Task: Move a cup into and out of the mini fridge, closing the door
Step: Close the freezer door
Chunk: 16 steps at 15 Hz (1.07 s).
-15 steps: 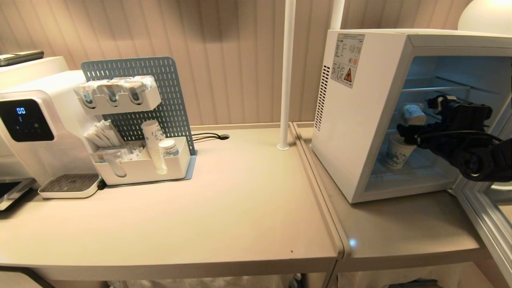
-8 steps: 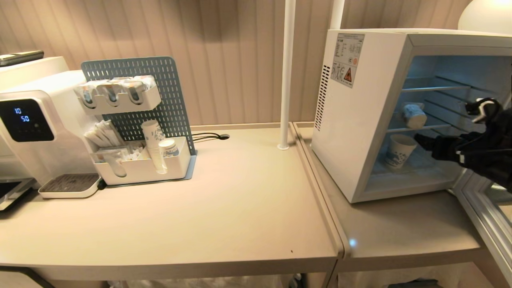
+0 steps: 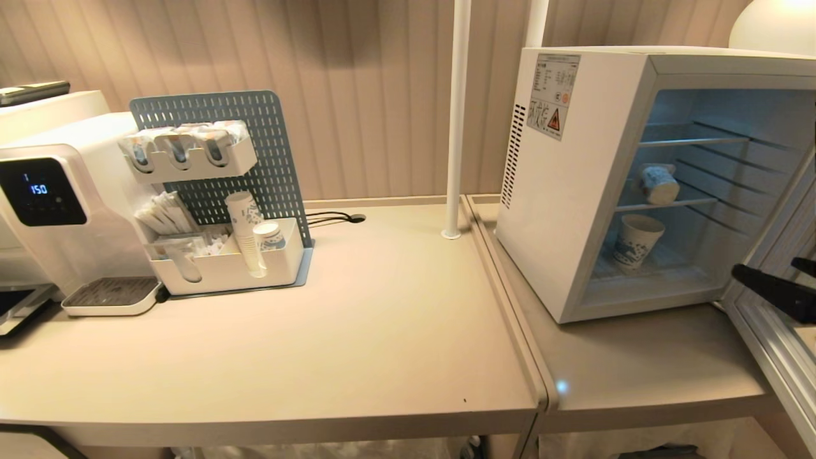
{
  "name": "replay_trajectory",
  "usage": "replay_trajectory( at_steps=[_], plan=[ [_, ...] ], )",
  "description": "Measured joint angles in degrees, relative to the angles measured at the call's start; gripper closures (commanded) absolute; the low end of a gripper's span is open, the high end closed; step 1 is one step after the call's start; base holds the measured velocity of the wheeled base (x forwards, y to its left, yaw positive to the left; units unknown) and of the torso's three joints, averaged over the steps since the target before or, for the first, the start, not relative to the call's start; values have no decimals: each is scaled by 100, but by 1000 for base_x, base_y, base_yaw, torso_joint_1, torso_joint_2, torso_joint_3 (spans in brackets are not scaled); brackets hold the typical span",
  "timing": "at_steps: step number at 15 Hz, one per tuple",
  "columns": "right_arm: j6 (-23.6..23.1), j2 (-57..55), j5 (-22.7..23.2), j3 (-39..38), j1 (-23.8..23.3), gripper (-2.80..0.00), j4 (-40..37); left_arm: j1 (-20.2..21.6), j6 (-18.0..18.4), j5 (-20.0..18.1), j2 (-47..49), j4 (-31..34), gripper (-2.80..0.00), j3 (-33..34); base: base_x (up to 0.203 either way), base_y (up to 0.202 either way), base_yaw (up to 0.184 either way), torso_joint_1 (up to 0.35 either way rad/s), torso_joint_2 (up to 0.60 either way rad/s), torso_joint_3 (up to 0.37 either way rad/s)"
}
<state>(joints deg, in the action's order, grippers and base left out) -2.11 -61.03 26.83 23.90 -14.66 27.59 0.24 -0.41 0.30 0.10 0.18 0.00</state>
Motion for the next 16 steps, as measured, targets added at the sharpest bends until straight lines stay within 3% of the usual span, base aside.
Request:
replay_trajectory(
  at_steps=[1,2,7,9,11,16],
  plan=[
    [-1,438,405,-58,-113,-280,-449,0,0,0,0,0,0,0,0,0,0,0,0,0],
    [-1,828,757,-81,-193,0,-877,0,1,3,0,0,0,0,0,0,0,0,0,0],
    [148,2577,2175,558,-269,0,-3605,0,1,0,0,0,0,0,0,0,0,0,0,0],
    [258,3122,2449,1107,140,0,-4853,0,-2,2,0,0,0,0,0,0,0,0,0,0],
    [408,3632,2328,1478,663,0,-5804,0,-2,0,0,0,0,0,0,0,0,0,0,0],
    [618,5034,706,1470,1298,0,-6310,0,-2,0,0,0,0,0,0,0,0,0,0,0]
  ],
)
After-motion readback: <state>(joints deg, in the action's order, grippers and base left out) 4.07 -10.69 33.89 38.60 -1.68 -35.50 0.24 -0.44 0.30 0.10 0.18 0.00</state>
